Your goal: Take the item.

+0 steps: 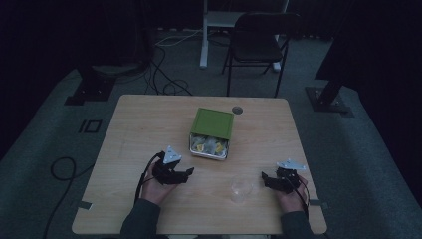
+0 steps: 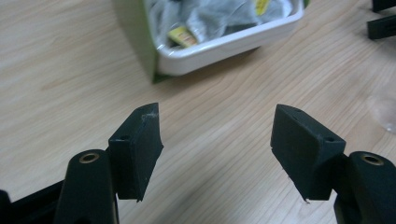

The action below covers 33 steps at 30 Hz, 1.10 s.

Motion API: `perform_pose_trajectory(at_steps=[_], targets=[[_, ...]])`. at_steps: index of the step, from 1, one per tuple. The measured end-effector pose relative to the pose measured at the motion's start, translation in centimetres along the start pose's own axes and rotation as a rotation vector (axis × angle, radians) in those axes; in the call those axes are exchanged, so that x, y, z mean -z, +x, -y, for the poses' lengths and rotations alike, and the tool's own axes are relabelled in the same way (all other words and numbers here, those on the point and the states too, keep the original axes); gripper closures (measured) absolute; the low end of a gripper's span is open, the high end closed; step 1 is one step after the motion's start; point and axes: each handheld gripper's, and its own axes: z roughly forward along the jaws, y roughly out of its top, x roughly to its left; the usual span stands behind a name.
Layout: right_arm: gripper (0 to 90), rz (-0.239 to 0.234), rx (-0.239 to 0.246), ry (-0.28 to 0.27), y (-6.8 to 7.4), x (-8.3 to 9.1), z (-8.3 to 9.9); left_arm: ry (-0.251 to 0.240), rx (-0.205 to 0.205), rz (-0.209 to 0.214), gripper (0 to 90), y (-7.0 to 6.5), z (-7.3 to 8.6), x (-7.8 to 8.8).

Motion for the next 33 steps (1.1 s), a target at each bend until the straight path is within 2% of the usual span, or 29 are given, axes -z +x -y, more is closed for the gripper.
perform_pose_trajectory(at_steps=[6, 11, 15, 19, 23, 24, 26, 33], targets=[[21.9, -0.001, 0.001, 0.000, 0.0, 0.0, 0.0, -0.008, -0.020, 0.014, 34.8, -0.7, -1.1, -0.8], [21.8, -0.001, 0.002, 0.000, 0.0, 0.0, 0.0, -0.011, -0.042, 0.040, 39.6, -1.3, -2.4, -2.1], [21.8, -0.001, 0.002, 0.000, 0.0, 0.0, 0.0, 0.001, -0.089, 0.045, 41.5, -2.1, -3.4, -3.3], [21.8, -0.001, 0.002, 0.000, 0.0, 0.0, 0.0, 0.000, -0.113, 0.042, 40.0, -2.5, -4.6, -4.4], [21.8, -0.001, 0.002, 0.000, 0.0, 0.0, 0.0, -0.008, -0.111, 0.044, 39.4, -2.5, -4.8, -4.6], [21.8, -0.002, 0.002, 0.000, 0.0, 0.0, 0.0, -0.015, -0.109, 0.049, 37.8, -2.5, -5.7, -5.2], [21.8, -0.002, 0.001, 0.000, 0.0, 0.0, 0.0, -0.015, -0.106, 0.055, 37.6, -2.4, -6.0, -5.6], [21.8, -0.003, 0.001, 0.000, 0.0, 0.0, 0.0, 0.029, -0.111, 0.089, 35.7, -2.2, -6.1, -7.6]])
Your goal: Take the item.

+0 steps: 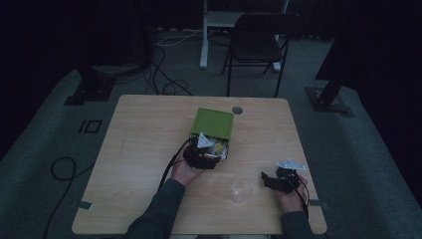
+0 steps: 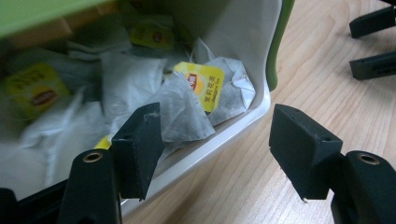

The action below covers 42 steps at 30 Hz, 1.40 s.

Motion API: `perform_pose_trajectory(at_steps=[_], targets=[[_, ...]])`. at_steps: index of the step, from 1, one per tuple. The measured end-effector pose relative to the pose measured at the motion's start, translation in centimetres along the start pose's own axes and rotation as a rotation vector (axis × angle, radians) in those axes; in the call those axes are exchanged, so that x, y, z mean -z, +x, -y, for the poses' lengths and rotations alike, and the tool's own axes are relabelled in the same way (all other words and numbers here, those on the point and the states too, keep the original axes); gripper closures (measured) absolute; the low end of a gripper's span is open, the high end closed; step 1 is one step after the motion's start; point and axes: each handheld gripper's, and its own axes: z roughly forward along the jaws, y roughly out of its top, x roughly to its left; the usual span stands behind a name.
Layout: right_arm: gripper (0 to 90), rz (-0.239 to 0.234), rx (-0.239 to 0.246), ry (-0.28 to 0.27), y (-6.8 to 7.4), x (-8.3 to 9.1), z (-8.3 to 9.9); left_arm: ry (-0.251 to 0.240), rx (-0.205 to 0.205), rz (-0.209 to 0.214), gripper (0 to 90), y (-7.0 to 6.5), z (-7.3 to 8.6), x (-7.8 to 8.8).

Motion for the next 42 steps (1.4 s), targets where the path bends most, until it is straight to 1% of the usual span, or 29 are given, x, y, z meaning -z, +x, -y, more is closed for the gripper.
perform_pose_trajectory(at_steps=[1, 3, 4, 6, 7, 11, 13, 14, 15, 17, 18, 20, 22, 26, 27, 28, 30, 33, 39, 42], targets=[[21.8, 0.000, 0.000, 0.000, 0.0, 0.0, 0.0, 0.011, 0.008, 0.001, 36.3, 0.0, 0.0, -0.2], [21.8, 0.000, 0.000, 0.000, 0.0, 0.0, 0.0, 0.031, 0.014, 0.019, 37.7, 0.0, 0.2, -0.4], [21.8, 0.000, 0.001, 0.000, 0.0, 0.0, 0.0, 0.033, 0.006, 0.015, 38.1, -0.1, 0.2, -0.3], [21.8, -0.001, 0.001, 0.000, 0.0, 0.0, 0.0, 0.039, 0.007, 0.023, 38.2, -0.2, 0.2, -0.1], [21.8, -0.001, 0.001, 0.000, 0.0, 0.0, 0.0, 0.039, 0.004, 0.022, 38.2, -0.3, 0.3, 0.0], [21.8, -0.001, 0.000, 0.000, 0.0, 0.0, 0.0, 0.023, 0.019, 0.033, 38.5, -0.5, 0.9, 0.6], [21.8, -0.001, 0.001, 0.000, 0.0, 0.0, 0.0, 0.024, 0.021, 0.037, 38.7, -0.6, 1.0, 0.8], [21.7, -0.001, 0.001, 0.000, 0.0, 0.0, 0.0, 0.023, 0.016, 0.039, 38.8, -0.9, 1.3, 1.1], [21.8, -0.001, 0.001, 0.000, 0.0, 0.0, 0.0, 0.023, 0.016, 0.039, 38.9, -0.9, 1.3, 1.1], [21.8, -0.001, 0.002, 0.000, 0.0, 0.0, 0.0, 0.029, 0.019, 0.037, 40.9, -1.4, 1.7, 1.5], [21.8, -0.001, 0.002, 0.000, 0.0, 0.0, 0.0, 0.029, 0.014, 0.036, 41.9, -1.5, 1.7, 1.7], [21.8, -0.001, 0.002, 0.000, 0.0, 0.0, 0.0, 0.019, 0.008, 0.027, 42.8, -1.7, 1.7, 1.9], [21.8, -0.001, 0.002, 0.000, 0.0, 0.0, 0.0, -0.009, 0.011, 0.010, 43.2, -1.8, 1.3, 2.4], [21.8, -0.001, 0.002, 0.000, 0.0, 0.0, 0.0, -0.041, 0.011, -0.022, 46.2, -1.5, 0.5, 2.6], [21.8, -0.001, 0.001, 0.000, 0.0, 0.0, 0.0, -0.033, 0.015, -0.036, 47.7, -1.4, 0.3, 2.4], [21.8, -0.001, 0.001, 0.000, 0.0, 0.0, 0.0, -0.031, 0.018, -0.044, 50.7, -1.4, 0.2, 2.3], [21.8, -0.001, 0.000, -0.001, 0.0, 0.0, 0.0, -0.032, 0.029, -0.054, 53.1, -1.1, 0.0, 2.1], [21.8, -0.001, 0.001, 0.000, 0.0, 0.0, 0.0, -0.029, 0.034, -0.063, 54.0, -0.9, 0.0, 1.8], [21.8, -0.001, 0.001, 0.000, 0.0, 0.0, 0.0, -0.010, 0.015, -0.068, 53.7, -0.6, -0.5, 0.8], [21.8, -0.001, 0.002, 0.000, 0.0, 0.0, 0.0, -0.004, 0.011, -0.065, 56.7, -0.6, -0.6, 0.6]])
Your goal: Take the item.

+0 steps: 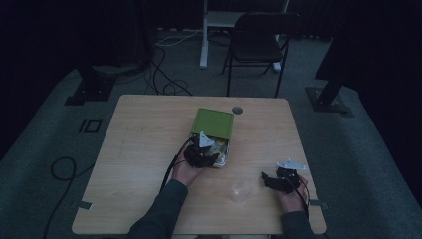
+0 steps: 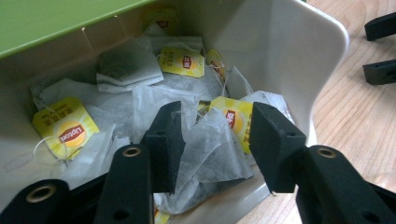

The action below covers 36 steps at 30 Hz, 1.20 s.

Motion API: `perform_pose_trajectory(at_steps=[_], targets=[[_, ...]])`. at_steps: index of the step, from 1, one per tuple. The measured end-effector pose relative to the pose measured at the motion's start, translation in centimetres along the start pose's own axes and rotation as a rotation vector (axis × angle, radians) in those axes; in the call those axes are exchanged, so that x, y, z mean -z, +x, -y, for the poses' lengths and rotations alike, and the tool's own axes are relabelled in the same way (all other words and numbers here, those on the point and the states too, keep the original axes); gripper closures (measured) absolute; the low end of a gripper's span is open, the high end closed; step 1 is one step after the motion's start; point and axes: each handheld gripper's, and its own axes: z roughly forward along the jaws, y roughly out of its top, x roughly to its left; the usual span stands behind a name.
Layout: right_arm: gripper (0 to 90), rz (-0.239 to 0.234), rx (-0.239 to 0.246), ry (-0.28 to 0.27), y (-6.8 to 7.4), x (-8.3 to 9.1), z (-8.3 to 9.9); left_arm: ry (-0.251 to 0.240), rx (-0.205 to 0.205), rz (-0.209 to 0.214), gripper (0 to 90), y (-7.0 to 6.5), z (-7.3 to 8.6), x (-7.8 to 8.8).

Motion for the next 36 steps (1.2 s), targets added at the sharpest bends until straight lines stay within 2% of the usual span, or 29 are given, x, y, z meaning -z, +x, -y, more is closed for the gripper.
perform_pose_trajectory(at_steps=[5, 9, 13, 17, 29, 36], targets=[[21.8, 0.000, -0.001, 0.000, 0.0, 0.0, 0.0, 0.028, -0.010, -0.015, 64.1, -0.2, 0.1, -0.3], [21.8, 0.000, -0.001, 0.000, 0.0, 0.0, 0.0, 0.028, -0.026, -0.020, 75.6, -0.3, 0.1, 0.0], [21.8, 0.000, -0.001, 0.000, 0.0, 0.0, 0.0, 0.042, -0.023, -0.012, 85.2, -0.1, 0.2, 0.2], [21.8, 0.000, -0.001, 0.000, 0.0, 0.0, 0.0, 0.040, -0.026, -0.006, 86.7, 0.1, 0.2, 0.7], [21.8, 0.000, -0.001, 0.001, 0.0, 0.0, 0.0, -0.023, -0.018, 0.006, 87.1, 0.2, 0.0, 3.2], [21.8, 0.001, -0.001, -0.001, 0.0, 0.0, 0.0, -0.062, -0.029, 0.028, 87.2, 0.2, -0.7, 4.9]])
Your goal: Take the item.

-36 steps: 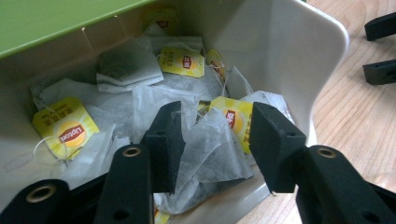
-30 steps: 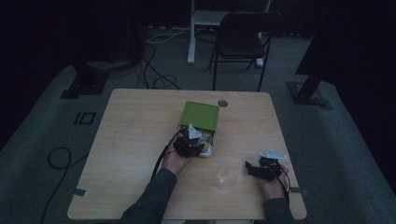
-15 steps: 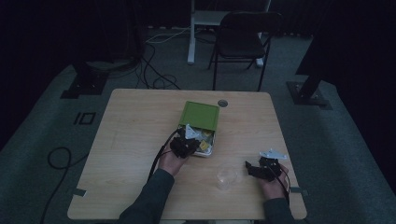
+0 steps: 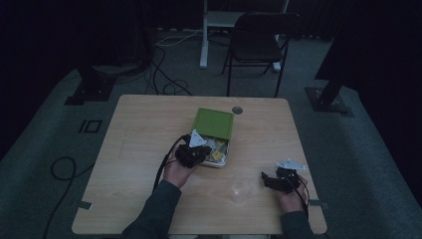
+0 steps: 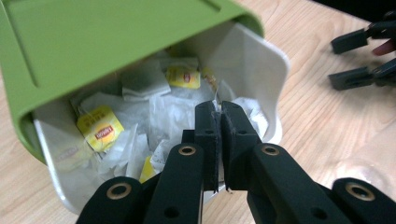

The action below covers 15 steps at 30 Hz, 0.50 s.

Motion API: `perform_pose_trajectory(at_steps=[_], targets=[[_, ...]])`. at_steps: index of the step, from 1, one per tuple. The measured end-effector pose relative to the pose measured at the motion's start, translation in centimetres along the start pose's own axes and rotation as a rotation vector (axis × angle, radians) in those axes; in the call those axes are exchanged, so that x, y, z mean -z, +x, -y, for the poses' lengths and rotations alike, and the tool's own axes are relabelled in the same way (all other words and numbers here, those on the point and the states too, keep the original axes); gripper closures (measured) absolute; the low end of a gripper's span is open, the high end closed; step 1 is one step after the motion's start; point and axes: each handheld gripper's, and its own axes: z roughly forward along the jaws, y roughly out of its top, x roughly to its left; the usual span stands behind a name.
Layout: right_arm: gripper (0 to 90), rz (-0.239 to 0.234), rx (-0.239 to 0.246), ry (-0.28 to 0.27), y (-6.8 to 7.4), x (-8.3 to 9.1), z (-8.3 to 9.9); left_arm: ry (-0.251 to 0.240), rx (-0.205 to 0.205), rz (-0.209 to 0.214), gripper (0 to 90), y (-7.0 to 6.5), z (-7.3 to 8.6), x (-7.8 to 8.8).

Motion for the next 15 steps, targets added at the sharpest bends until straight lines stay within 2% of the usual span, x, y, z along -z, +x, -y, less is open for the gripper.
perform_pose_trajectory(at_steps=[7, 15], targets=[[21.8, -0.001, 0.000, 0.000, 0.0, 0.0, 0.0, -0.040, -0.011, 0.027, 87.2, -0.4, -1.2, 1.4], [21.8, 0.000, 0.000, 0.001, 0.0, 0.0, 0.0, -0.053, -0.013, 0.035, 87.2, -0.4, -1.7, 2.2]])
